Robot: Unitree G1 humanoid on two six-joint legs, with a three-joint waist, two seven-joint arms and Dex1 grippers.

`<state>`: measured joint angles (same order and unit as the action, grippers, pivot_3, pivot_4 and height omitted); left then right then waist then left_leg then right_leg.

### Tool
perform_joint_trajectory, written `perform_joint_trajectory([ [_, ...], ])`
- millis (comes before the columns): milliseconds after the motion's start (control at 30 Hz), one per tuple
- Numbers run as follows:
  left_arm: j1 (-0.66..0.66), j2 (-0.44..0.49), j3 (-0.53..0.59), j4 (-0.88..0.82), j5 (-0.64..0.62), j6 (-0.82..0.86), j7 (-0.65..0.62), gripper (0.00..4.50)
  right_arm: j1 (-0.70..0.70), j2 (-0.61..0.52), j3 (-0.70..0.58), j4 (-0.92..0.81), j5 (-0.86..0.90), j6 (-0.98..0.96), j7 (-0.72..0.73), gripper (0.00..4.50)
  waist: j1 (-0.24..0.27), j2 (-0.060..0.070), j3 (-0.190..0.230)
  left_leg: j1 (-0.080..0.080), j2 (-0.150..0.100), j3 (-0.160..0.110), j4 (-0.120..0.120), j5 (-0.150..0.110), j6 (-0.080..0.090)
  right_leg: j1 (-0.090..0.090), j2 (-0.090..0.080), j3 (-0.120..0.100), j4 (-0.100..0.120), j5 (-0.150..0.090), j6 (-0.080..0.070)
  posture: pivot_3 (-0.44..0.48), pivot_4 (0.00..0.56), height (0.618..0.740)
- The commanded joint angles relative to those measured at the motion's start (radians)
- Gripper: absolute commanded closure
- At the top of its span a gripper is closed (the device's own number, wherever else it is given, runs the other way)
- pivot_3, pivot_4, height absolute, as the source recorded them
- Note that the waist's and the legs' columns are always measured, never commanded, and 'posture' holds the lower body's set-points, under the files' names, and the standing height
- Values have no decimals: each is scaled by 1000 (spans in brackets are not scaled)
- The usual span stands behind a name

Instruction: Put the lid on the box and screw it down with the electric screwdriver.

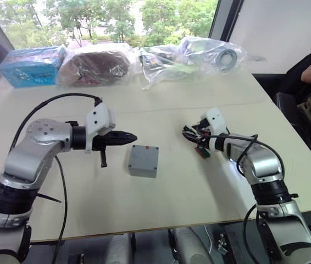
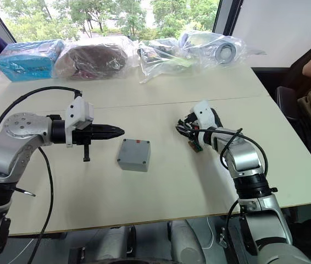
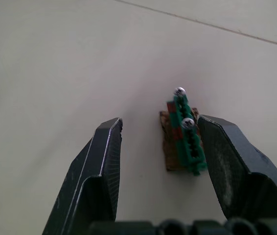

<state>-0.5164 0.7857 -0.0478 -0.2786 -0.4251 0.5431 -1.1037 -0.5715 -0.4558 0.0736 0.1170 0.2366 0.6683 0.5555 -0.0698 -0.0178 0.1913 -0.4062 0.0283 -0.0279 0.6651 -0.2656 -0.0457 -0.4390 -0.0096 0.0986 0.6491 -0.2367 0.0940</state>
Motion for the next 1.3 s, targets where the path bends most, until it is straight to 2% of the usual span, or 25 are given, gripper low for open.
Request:
perform_joint_trajectory([
  [33, -22, 1, 10, -27, -8, -2, 12, 4500, -46, 11, -19, 33, -15, -51, -3, 1957, -1, 0, 0, 0, 0, 0, 0, 0, 0, 0, 0, 0, 0, 0, 0, 0, 150, 740],
  [467, -30, -3, 4, -21, -8, -7, 23, 4500, -73, 21, -30, 87, -22, -75, 14, 1957, 0, 0, 0, 0, 0, 0, 0, 0, 0, 0, 0, 0, 0, 0, 0, 0, 150, 740],
  [600, -30, -3, 3, -23, -9, -6, 24, 4500, -77, 21, -31, 88, -21, -74, 16, 3009, 0, 0, 0, 0, 0, 0, 0, 0, 0, 0, 0, 0, 0, 0, 0, 0, 150, 740],
  [667, -32, -5, 2, -24, -9, -5, 26, 4500, -77, 21, -31, 87, -21, -74, 16, 3922, 0, 0, 0, 0, 0, 0, 0, 0, 0, 0, 0, 0, 0, 0, 0, 0, 150, 740],
  [733, -32, -6, 2, -25, -9, -5, 26, 4500, -76, 19, -31, 87, -22, -70, 16, 4480, 0, 0, 0, 0, 0, 0, 0, 0, 0, 0, 0, 0, 0, 0, 0, 0, 150, 740],
  [1133, -29, -6, 1, -31, -11, 2, 28, 4500, -78, 1, -64, 21, 3, -8, 15, 4480, 0, 0, 0, 0, 0, 0, 0, 0, 0, 0, 0, 0, 0, 0, 0, 0, 150, 740],
  [1300, 4, 18, 12, -26, -10, -4, 11, 4500, -100, -36, -105, -161, 101, 128, 72, 4480, -1, 0, 0, 0, 0, 0, 0, 0, 0, 0, 0, 0, 0, 0, 0, 0, 150, 740],
])
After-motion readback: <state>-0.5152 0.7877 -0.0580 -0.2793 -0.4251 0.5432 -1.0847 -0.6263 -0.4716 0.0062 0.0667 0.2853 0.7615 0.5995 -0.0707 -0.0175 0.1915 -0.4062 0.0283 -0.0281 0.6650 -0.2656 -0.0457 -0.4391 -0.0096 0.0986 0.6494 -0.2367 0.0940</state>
